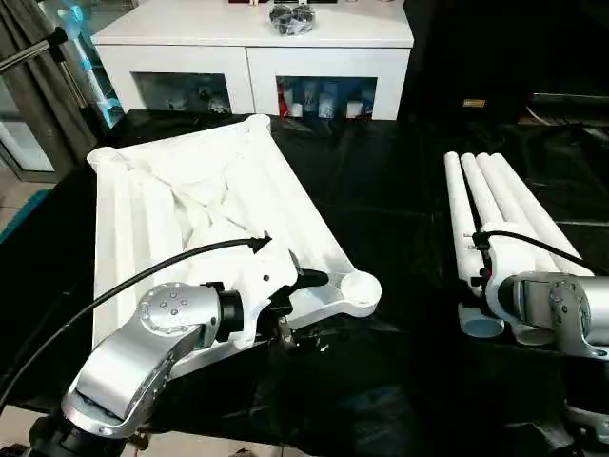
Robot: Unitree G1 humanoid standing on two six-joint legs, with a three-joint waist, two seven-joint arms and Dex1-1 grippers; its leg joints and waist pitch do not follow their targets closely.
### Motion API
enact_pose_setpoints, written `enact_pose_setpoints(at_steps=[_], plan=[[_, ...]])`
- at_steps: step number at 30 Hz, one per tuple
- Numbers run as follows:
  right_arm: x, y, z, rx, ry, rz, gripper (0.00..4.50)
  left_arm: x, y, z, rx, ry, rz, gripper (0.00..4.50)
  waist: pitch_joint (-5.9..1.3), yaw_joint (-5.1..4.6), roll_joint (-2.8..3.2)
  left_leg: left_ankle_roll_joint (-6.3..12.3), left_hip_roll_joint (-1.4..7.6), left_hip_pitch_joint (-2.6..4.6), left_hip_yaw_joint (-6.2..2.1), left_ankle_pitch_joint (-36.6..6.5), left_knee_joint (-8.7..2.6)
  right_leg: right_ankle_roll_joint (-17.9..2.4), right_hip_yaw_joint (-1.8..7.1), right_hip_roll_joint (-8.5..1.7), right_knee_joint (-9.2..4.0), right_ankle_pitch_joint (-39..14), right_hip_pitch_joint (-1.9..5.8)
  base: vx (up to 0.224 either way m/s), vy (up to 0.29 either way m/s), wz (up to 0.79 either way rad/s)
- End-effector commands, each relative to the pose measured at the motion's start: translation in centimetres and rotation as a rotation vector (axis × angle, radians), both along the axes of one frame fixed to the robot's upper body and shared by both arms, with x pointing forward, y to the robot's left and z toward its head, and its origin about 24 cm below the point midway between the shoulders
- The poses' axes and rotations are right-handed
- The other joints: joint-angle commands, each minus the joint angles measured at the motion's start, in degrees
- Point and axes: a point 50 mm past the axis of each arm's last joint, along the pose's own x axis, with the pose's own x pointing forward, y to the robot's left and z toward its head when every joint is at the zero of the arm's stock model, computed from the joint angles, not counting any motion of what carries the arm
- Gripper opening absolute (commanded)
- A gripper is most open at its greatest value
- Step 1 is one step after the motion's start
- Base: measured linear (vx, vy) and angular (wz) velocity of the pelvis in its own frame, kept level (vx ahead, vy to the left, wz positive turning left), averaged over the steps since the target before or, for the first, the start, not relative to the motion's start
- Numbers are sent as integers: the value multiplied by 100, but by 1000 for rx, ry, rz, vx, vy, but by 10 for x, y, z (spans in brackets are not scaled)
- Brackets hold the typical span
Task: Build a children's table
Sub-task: Pick table leg
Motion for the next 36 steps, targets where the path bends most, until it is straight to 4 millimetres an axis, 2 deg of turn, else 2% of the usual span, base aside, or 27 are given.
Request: enact_pose_setpoints(at_steps=[1, 2, 3, 4, 5, 7, 8, 10, 12, 14, 15, 16, 17, 19, 21, 23, 24, 25, 26, 27, 29, 31, 32, 36], plan=[[1, 1, -6, 28, 21, -10, 283, 2, 1, 2, 10, -10, -9, 430, -319, -1, -84, -35, 379, 51, -139, -259, -465, -1385, 246, -411, -406, -474, 255, 0, 0, 0], [1, 2, -6, 29, 20, -13, 276, 2, 2, 2, 10, -12, -7, 430, -322, -2, -85, -41, 378, 49, -139, -263, -464, -1383, 248, -413, -407, -475, 256, 0, 0, 0], [3, 2, -6, 33, 15, -17, 266, 5, 2, 3, 3, -22, 5, 430, -322, -10, -41, -73, 377, 57, -143, -292, -467, -1382, 241, -403, -411, -462, 244, 0, 0, 0], [3, 2, -6, 35, 12, -19, 255, 6, 1, 3, 1, -26, 10, 430, -319, -13, -59, -99, 376, 60, -141, -361, -471, -1388, 244, -399, -412, -476, 247, 0, 0, 0], [4, 2, -6, 37, 8, -22, 248, 7, 1, 4, -2, -31, 16, 430, -323, 1, 18, -129, 372, 69, -151, -381, -467, -1387, 243, -406, -399, -478, 242, 0, 0, 0], [6, 2, -5, 48, -17, -29, 240, 11, -3, 6, -49, -43, 30, 430, -319, -13, -83, -143, 380, 59, -136, -445, -476, -1403, 252, -406, -427, -453, 259, 0, 0, 0], [6, 2, -5, 48, -17, -29, 234, 11, -3, 6, -49, -43, 30, 430, -325, -2, -65, -144, 383, 58, -144, -431, -476, -1414, 251, -416, -411, -453, 269, 0, 0, 0], [11, 7, -4, 76, -92, -12, 205, 20, -4, 8, -108, -49, 71, 430, -329, 2, -70, -117, 377, 54, -138, -410, -468, -1419, 250, -422, -417, -466, 260, 0, 0, 0], [14, 10, -2, 94, -136, 2, 202, 23, -5, 8, -127, -48, 93, 430, -323, -11, -62, -127, 381, 47, -133, -484, -465, -1434, 256, -430, -431, -536, 258, 0, 0, 0], [19, 14, 3, 129, -209, 30, 198, 30, -6, 10, -155, -62, 141, 430, -344, -6, -67, -69, 390, 48, -137, -407, -455, -1428, 258, -431, -417, -392, 270, 0, 0, 0], [25, 22, 14, 222, -329, 66, 195, 44, -10, 15, -225, -70, 248, 430, -351, -8, -65, -13, 389, 34, -130, -320, -444, -1464, 257, -430, -402, -215, 279, 0, 0, 0], [25, 23, 15, 236, -342, 70, 194, 46, -11, 16, -237, -67, 263, 430, -362, -10, -88, 52, 383, 24, -124, -271, -427, -1506, 259, -431, -389, -56, 297, 0, 0, 0], [27, 27, 21, 310, -386, 92, 193, 53, -15, 20, -290, -57, 317, 430, -363, 6, -79, 88, 394, 28, -138, -220, -433, -1528, 251, -441, -389, -16, 297, 0, 0, 0], [28, 29, 24, 345, -408, 104, 193, 57, -17, 22, -313, -58, 337, 430, -373, 23, -101, 238, 393, 14, -141, -83, -422, -1598, 245, -433, -373, 184, 308, 0, 0, 0], [24, 44, 36, 492, -497, 244, 193, 68, -25, 34, -422, 8, 377, 430, -379, 31, -152, 347, 381, 0, -115, -60, -398, -1659, 243, -442, -360, 259, 329, 0, 0, 0], [19, 54, 46, 574, -579, 365, 193, 70, -34, 42, -499, 154, 334, 446, -380, 74, -142, 462, 398, -7, -125, 25, -387, -1706, 236, -458, -340, 300, 318, 0, 0, 0], [18, 55, 47, 580, -589, 377, 193, 71, -35, 43, -506, 172, 327, 450, -380, 90, -141, 483, 394, -1, -126, 47, -382, -1719, 230, -460, -333, 300, 307, 0, 0, 0], [16, 59, 49, 593, -603, 411, 193, 73, -38, 46, -525, 220, 331, 450, -374, 104, -184, 567, 403, -14, -140, 106, -391, -1715, 224, -461, -336, 269, 308, 0, 0, 0], [13, 63, 52, 618, -624, 454, 193, 77, -41, 48, -550, 258, 350, 450, -368, 102, -176, 582, 388, -15, -129, 124, -382, -1712, 223, -449, -337, 247, 304, 0, 0, 0], [10, 67, 56, 642, -639, 494, 193, 80, -43, 51, -574, 288, 369, 450, -361, 114, -225, 626, 392, -6, -127, 87, -380, -1709, 222, -453, -373, 128, 296, 0, 0, 0], [2, 76, 63, 697, -659, 589, 193, 86, -47, 54, -626, 354, 419, 450, -355, 147, -208, 638, 382, -5, -126, 36, -367, -1701, 222, -459, -388, -78, 296, 0, 0, 0], [-2, 79, 65, 714, -665, 638, 193, 88, -48, 55, -637, 370, 434, 450, -346, 154, -238, 662, 394, -15, -146, 0, -388, -1600, 219, -460, -417, -295, 306, 0, 0, 0], [-3, 80, 66, 719, -665, 653, 193, 88, -49, 55, -638, 373, 433, 450, -343, 157, -234, 661, 395, -15, -151, 28, -394, -1543, 220, -453, -420, -353, 291, 0, 0, 0], [-6, 85, 63, 654, -647, 735, 193, 83, -52, 69, -721, 413, 394, 450, -345, 182, -252, 603, 411, -7, -148, 90, -388, -1550, 221, -468, -408, -307, 281, 0, 0, 0]])
